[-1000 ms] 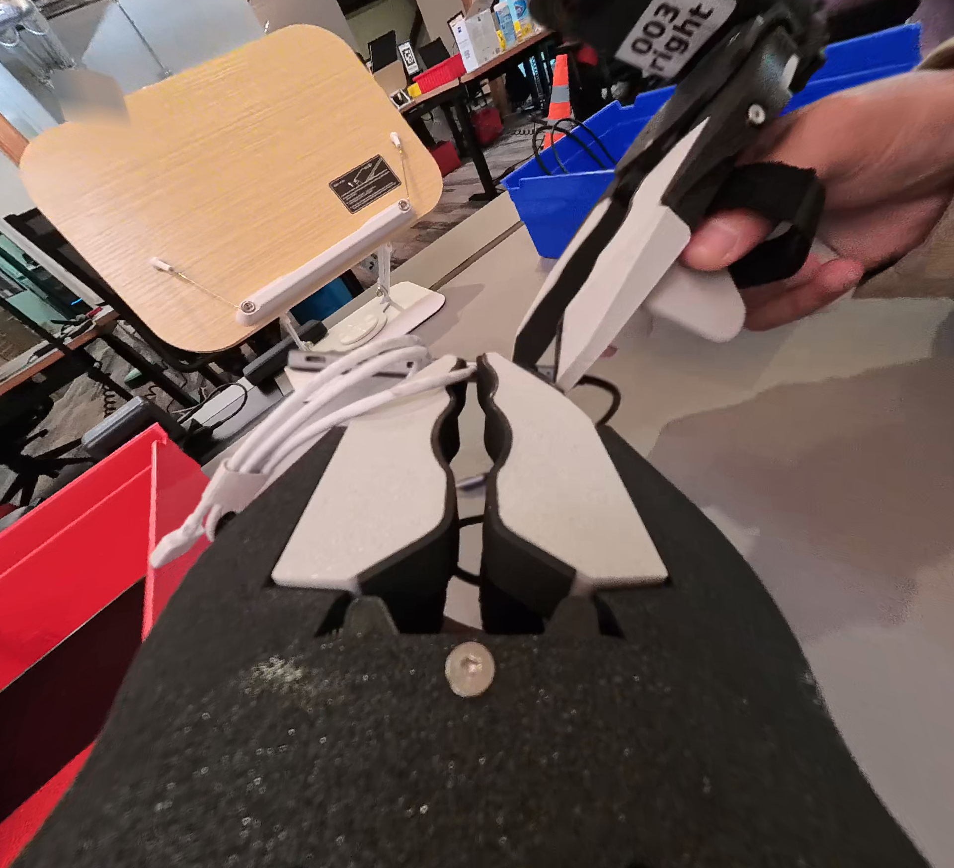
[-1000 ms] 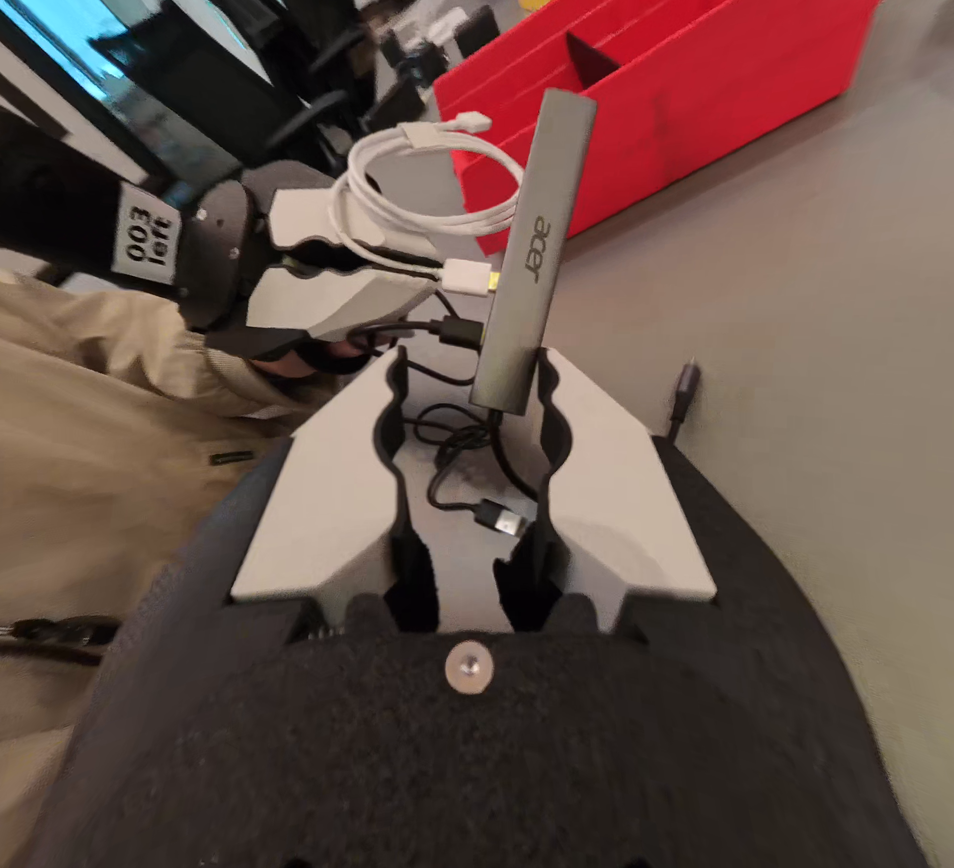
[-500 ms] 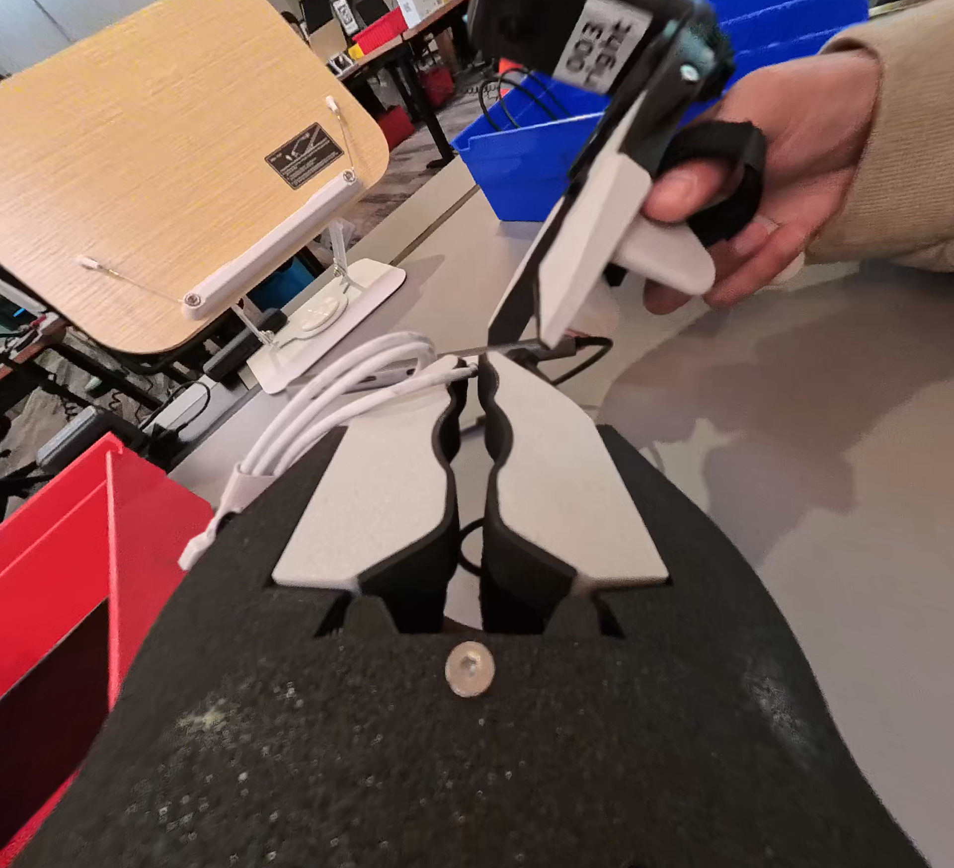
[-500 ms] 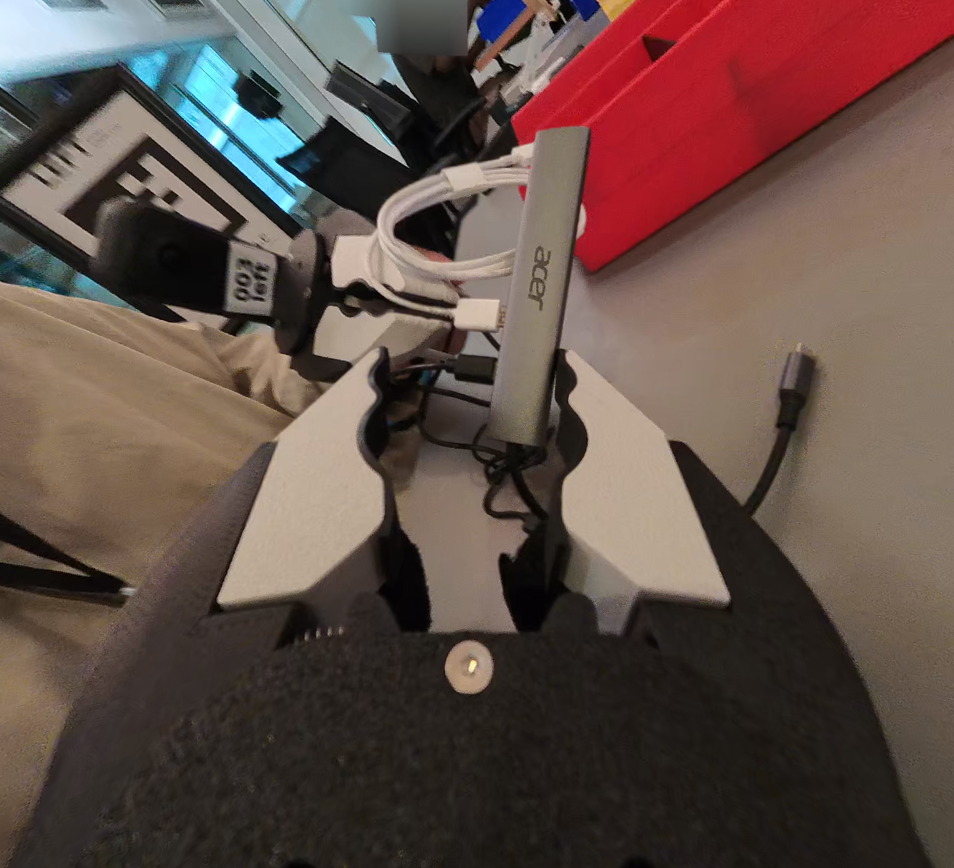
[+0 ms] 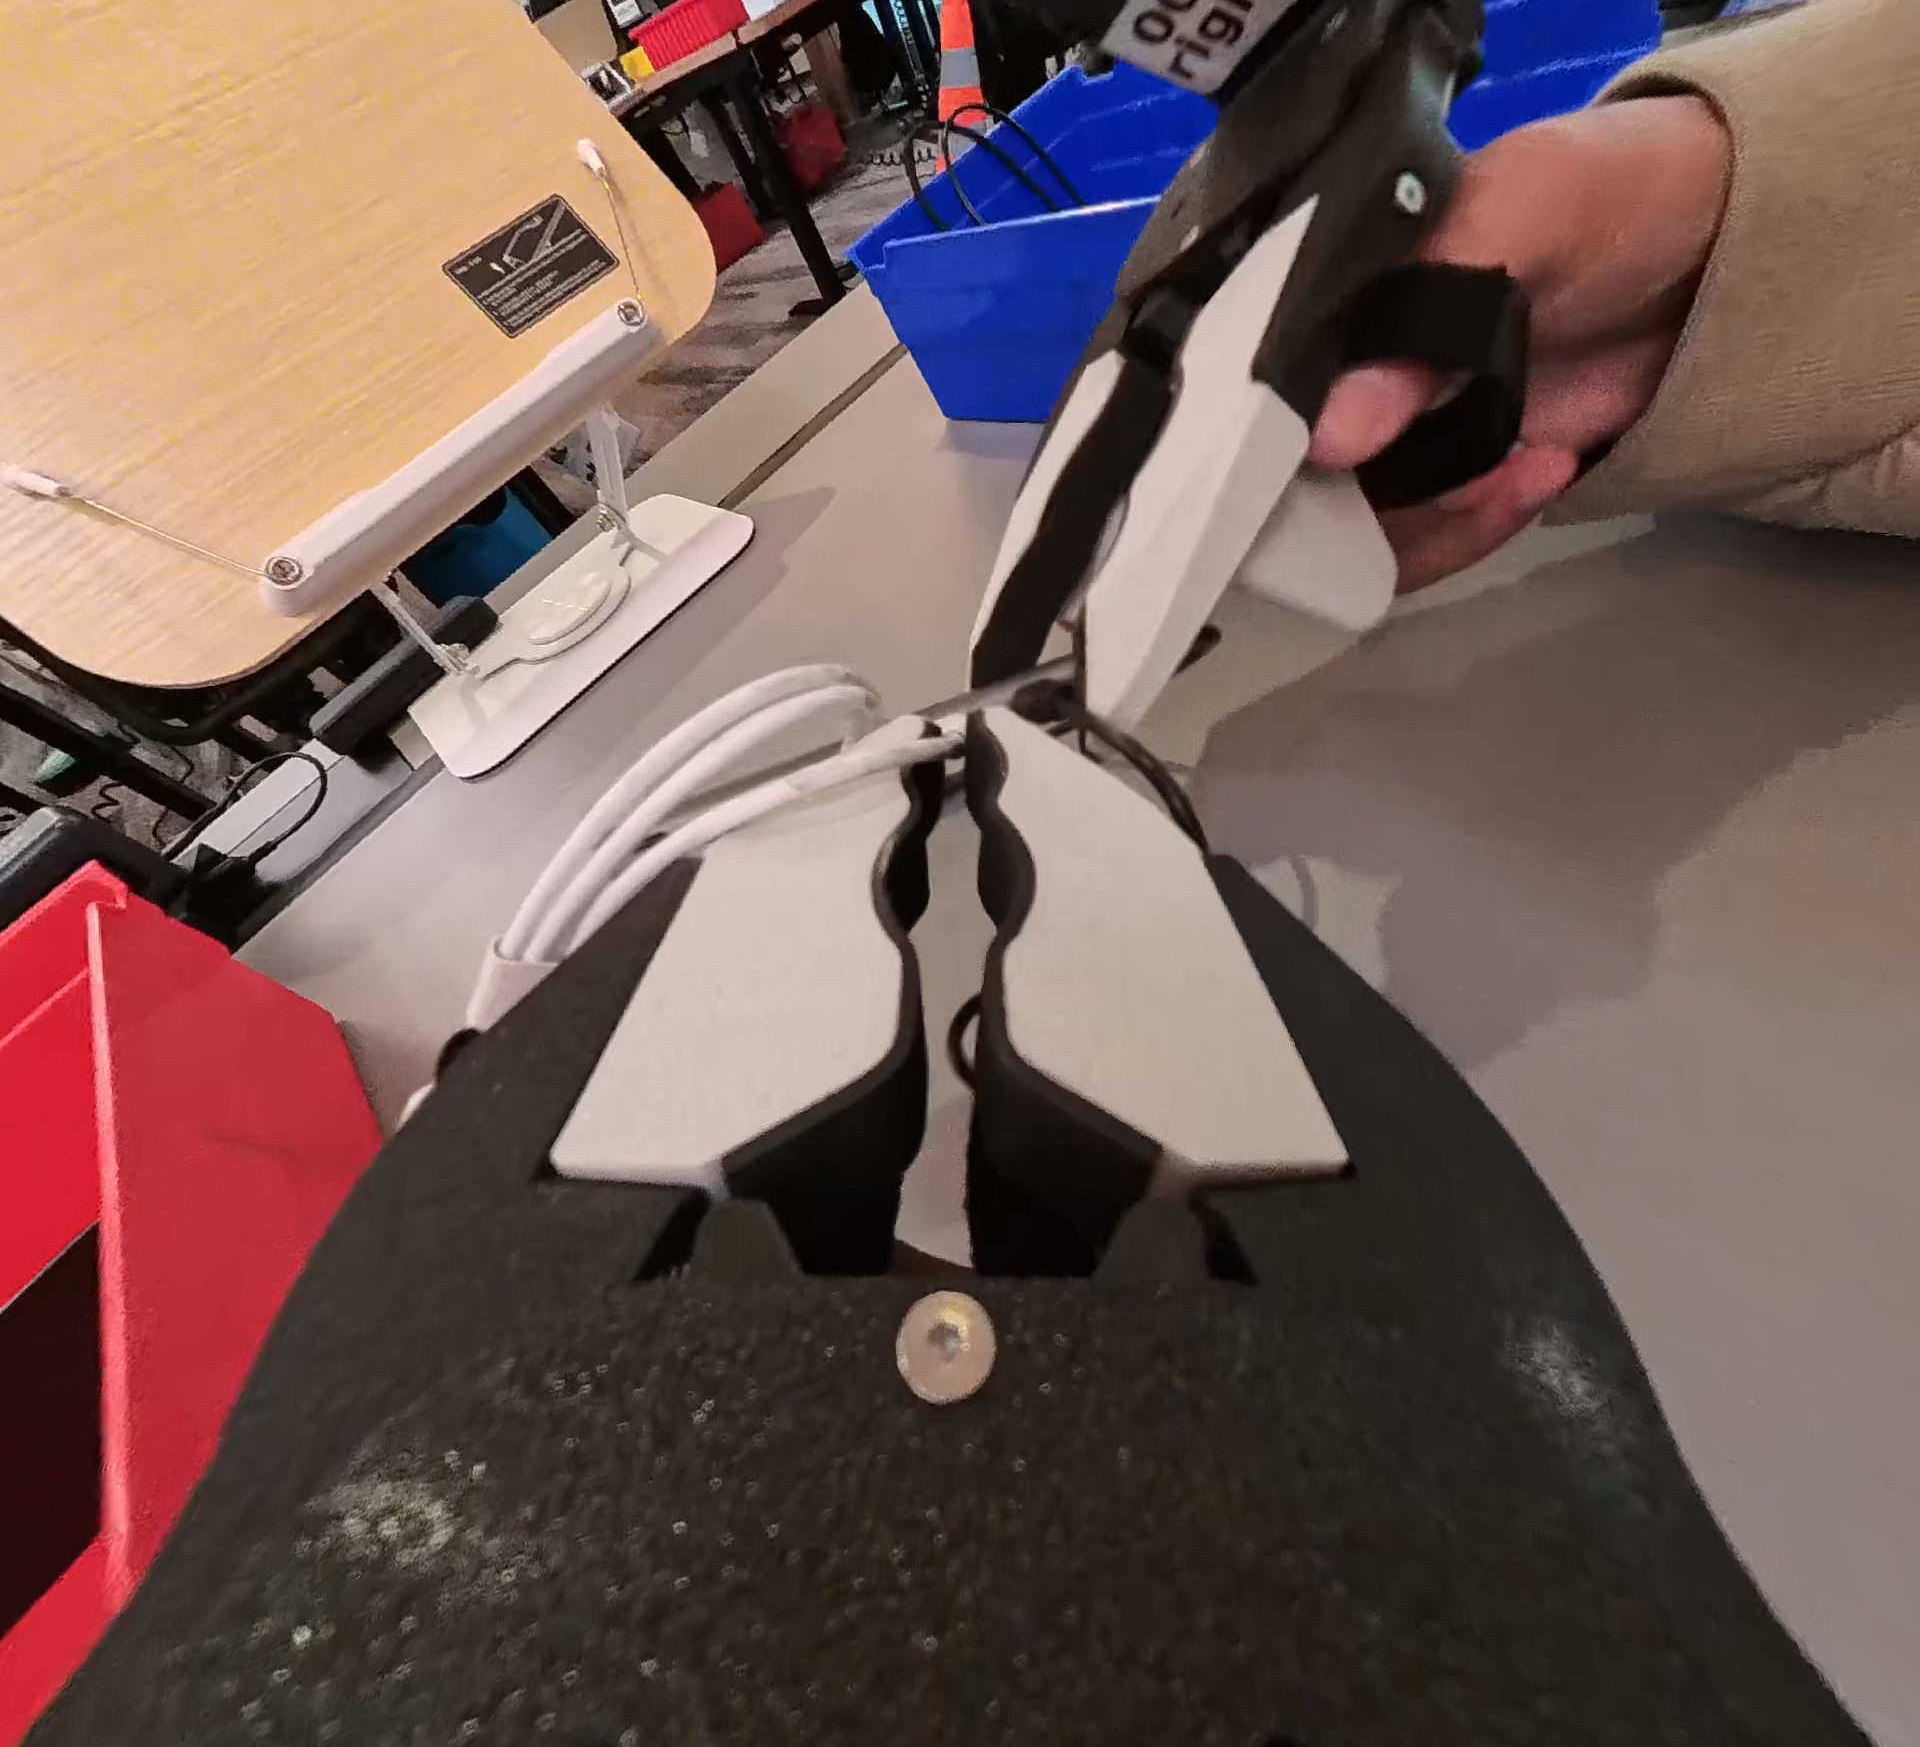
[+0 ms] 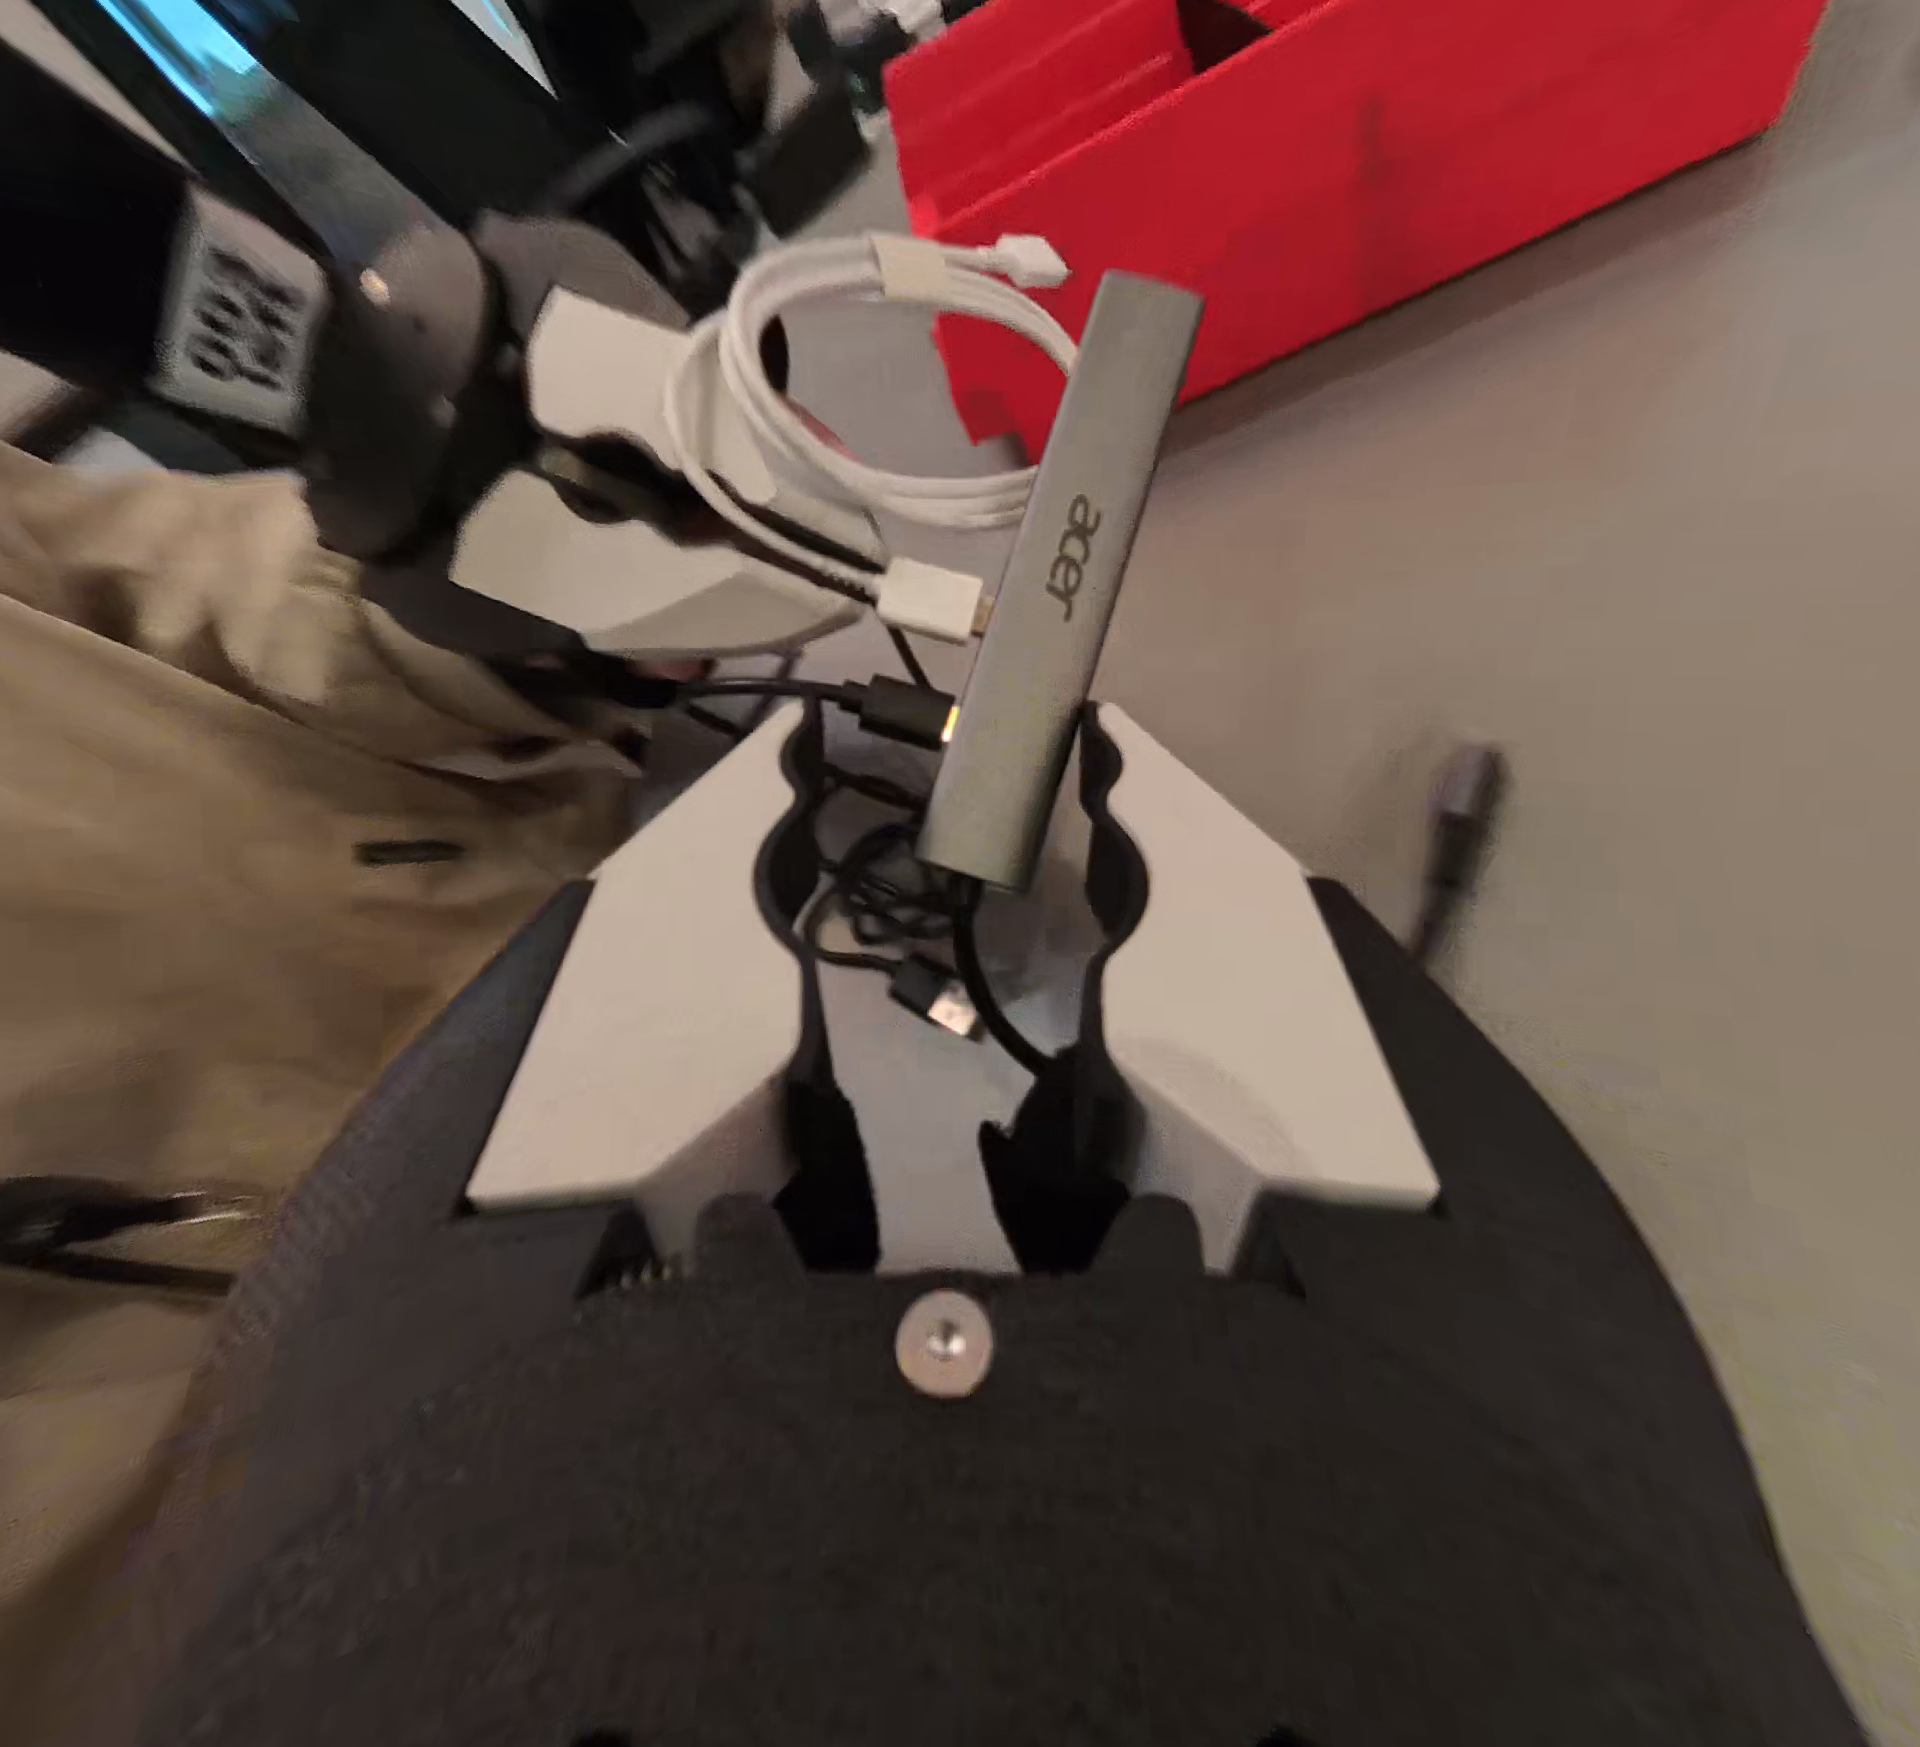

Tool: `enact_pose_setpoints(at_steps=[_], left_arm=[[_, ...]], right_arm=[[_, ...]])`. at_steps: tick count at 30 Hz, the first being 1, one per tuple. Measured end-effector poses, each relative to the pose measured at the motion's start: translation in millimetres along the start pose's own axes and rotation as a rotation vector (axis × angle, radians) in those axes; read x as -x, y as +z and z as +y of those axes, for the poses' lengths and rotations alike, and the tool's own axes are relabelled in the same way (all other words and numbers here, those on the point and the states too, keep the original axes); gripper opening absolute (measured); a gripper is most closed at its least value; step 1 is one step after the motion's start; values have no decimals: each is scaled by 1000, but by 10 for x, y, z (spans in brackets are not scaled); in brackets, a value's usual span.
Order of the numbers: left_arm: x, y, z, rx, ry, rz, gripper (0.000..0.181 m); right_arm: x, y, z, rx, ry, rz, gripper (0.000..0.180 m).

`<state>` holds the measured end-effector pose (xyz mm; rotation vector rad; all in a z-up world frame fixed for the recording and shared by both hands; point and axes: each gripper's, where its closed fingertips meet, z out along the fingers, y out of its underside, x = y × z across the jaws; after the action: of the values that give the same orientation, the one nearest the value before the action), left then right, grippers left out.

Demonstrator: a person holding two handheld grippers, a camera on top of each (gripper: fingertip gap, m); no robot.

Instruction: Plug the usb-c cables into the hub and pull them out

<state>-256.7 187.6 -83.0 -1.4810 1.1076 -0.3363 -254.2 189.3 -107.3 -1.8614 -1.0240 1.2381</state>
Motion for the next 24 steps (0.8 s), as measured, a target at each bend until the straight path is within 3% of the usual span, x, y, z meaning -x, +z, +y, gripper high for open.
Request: enact_pose_setpoints(at_steps=[5,9,12,18,24], left_arm=[[-43,12,14,-4,23,20,4],[-71,18,13,-11,30,27,4],[-95,35,43,-2,53,23,4],[-106,52,60,-7,91,-14,4],[-89,44,66,-18,159,-39,4]], right_arm=[[87,-49,1,-39,156,-163,61],[46,-110,-42,-86,262,-215,52],[-136,-71,12,-55,182,-47,22],[-223,-7,52,47,-87,215,21],[-221,-18,16,45,-150,271,21]])
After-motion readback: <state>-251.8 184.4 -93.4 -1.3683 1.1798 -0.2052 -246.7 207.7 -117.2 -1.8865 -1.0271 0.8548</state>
